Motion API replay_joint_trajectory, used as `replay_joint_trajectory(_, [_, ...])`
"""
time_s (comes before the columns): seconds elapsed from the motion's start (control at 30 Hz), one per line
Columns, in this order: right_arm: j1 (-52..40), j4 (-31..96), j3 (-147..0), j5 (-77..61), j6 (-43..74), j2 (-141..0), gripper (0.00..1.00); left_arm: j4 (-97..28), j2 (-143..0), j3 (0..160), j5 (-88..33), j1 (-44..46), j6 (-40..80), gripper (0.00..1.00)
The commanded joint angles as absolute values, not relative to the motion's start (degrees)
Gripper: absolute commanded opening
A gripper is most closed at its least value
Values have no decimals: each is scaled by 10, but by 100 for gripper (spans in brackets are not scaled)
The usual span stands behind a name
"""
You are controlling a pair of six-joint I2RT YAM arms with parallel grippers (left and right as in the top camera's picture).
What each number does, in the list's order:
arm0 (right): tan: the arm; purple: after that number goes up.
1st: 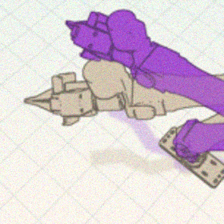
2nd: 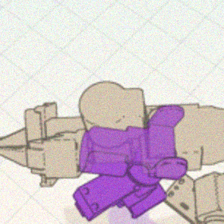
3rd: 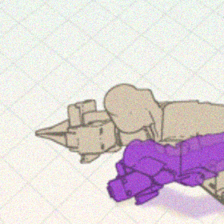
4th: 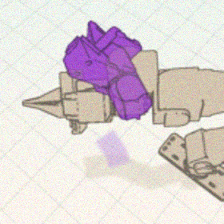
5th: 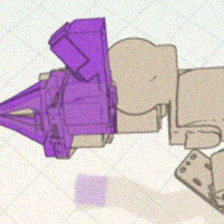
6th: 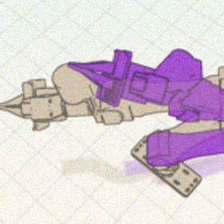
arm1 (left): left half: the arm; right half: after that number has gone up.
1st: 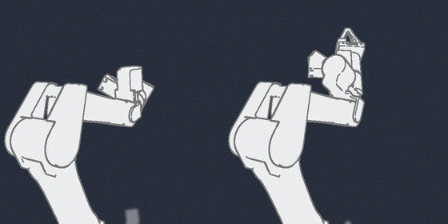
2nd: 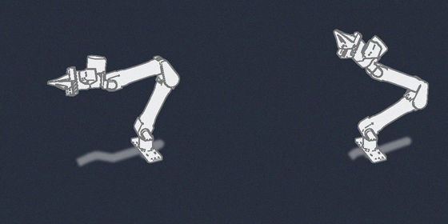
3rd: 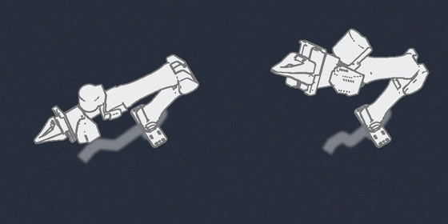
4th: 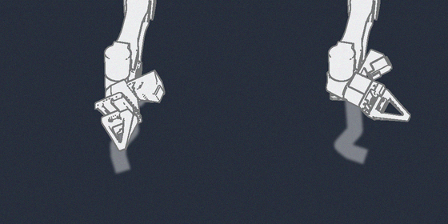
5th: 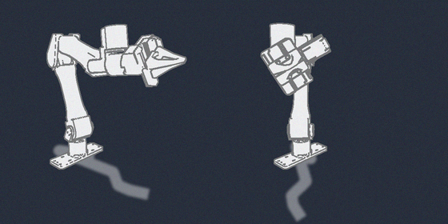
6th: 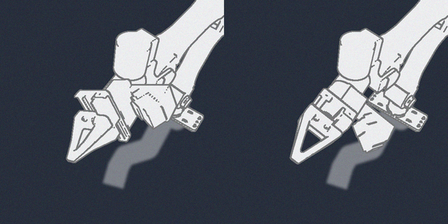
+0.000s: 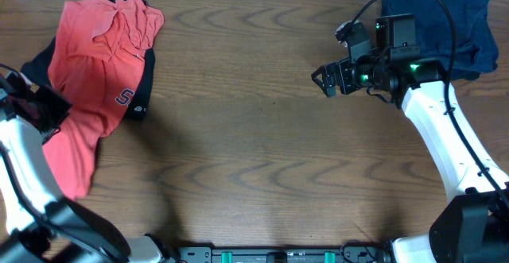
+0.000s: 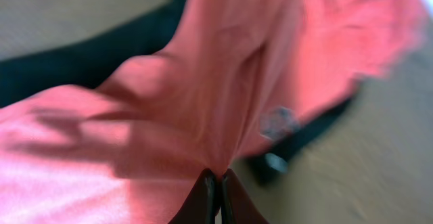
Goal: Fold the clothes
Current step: 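Grasp the orange shirt edge with the left gripper, then lift the orange shirt off the black garment and drag it toward center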
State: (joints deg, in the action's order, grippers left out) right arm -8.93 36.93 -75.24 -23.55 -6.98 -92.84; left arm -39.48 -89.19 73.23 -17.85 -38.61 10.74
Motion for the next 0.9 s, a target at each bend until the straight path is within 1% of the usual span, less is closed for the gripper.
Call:
replay_joint_trajectory(0.0, [-86, 371, -763, -234, -76, -930, 98, -414, -855, 744, -300, -368, 115, 6])
replay_joint_trajectory(0.13, [-65, 374, -764, -246, -45, -925, 97, -437, -824, 744, -324, -315, 115, 6])
replay_joint_trajectory(0.33, [-23, 393, -764, -309, -43, -906, 96, -415, -796, 744, -330, -173, 146, 6])
replay_joint_trajectory(0.47, [8, 415, -764, -320, -33, -887, 96, -353, -803, 744, -328, -57, 166, 6])
replay_joint_trajectory(0.53, [21, 431, -764, -320, -33, -880, 96, -309, -814, 744, -302, 3, 196, 6])
replay_joint_trajectory(0.7, [44, 467, -764, -319, -35, -871, 96, -220, -850, 744, -239, 103, 261, 6])
replay_joint_trajectory(0.87, [59, 492, -764, -318, -35, -870, 96, -115, -908, 744, -231, 180, 306, 6])
